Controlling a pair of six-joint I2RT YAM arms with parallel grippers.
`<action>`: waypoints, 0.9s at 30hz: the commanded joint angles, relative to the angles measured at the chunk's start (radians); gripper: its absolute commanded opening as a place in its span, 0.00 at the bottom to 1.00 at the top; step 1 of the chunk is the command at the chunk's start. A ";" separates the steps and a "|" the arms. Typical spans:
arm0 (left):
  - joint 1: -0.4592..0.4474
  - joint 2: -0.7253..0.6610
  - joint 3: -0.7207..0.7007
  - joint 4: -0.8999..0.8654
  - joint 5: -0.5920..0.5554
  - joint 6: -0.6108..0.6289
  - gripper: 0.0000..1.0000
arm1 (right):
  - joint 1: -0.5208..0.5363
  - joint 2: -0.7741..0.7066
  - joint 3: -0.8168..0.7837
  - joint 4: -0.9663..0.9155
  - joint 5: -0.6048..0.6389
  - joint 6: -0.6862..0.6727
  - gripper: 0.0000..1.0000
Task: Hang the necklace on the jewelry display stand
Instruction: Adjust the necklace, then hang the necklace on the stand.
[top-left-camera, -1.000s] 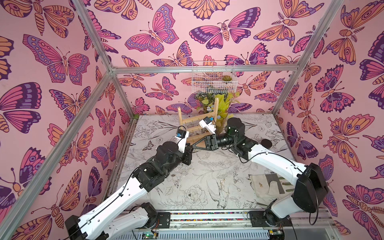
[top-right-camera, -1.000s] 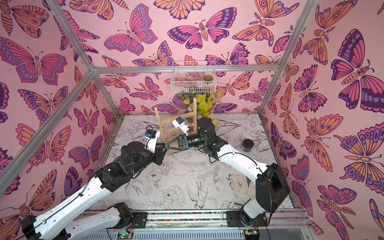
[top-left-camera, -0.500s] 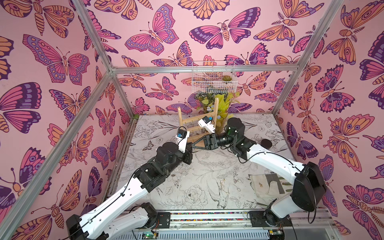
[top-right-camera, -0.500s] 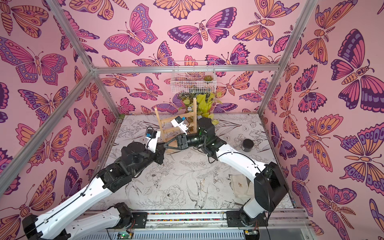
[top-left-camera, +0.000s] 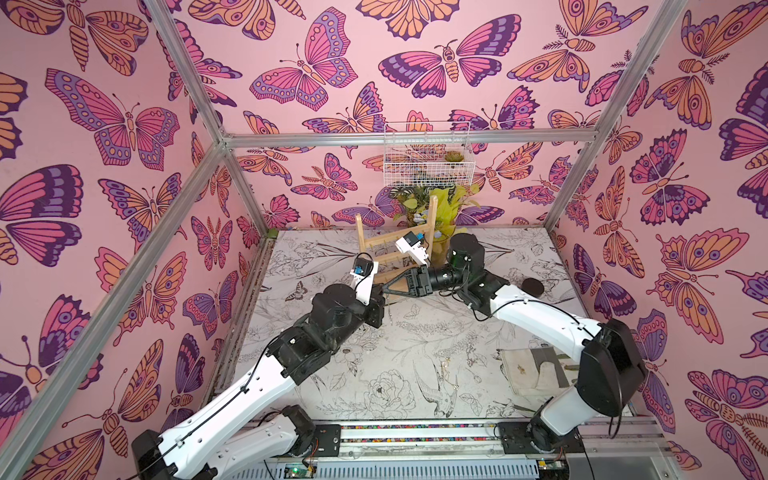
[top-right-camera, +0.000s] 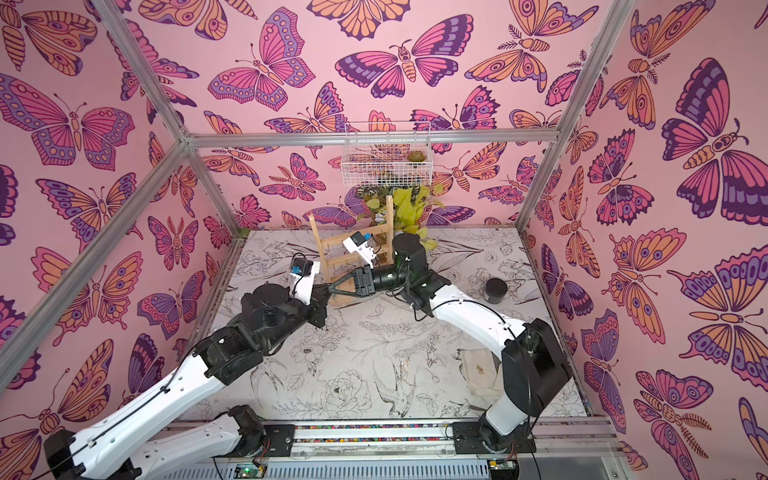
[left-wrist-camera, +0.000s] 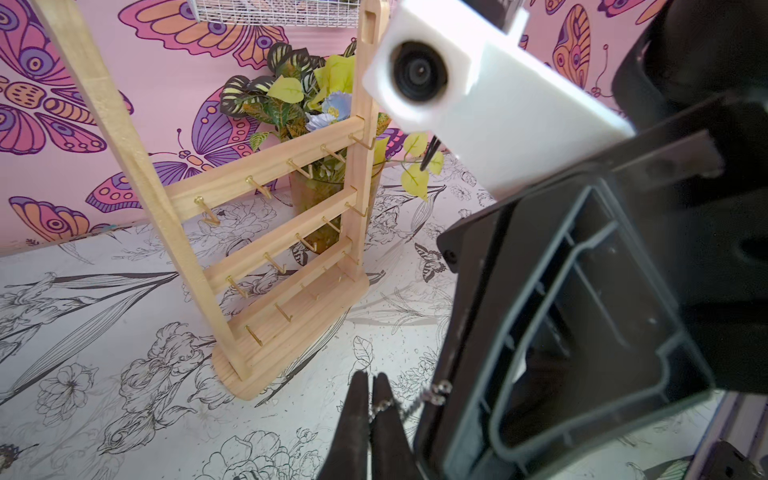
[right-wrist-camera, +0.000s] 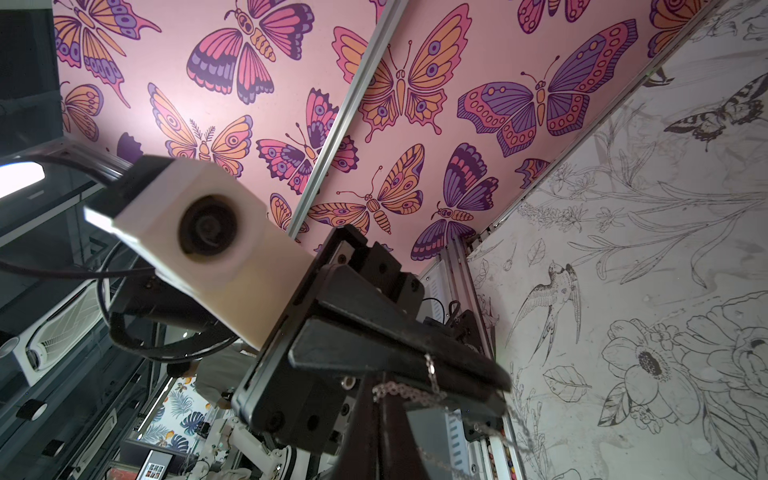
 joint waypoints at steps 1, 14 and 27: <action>0.018 0.024 0.026 -0.013 -0.014 0.028 0.00 | -0.018 0.027 0.037 -0.007 0.007 -0.033 0.00; 0.196 0.174 0.112 0.056 0.110 0.055 0.00 | -0.086 0.166 0.188 -0.013 -0.002 -0.077 0.00; 0.319 0.306 0.208 0.112 0.214 0.067 0.00 | -0.121 0.361 0.378 0.000 -0.022 -0.044 0.00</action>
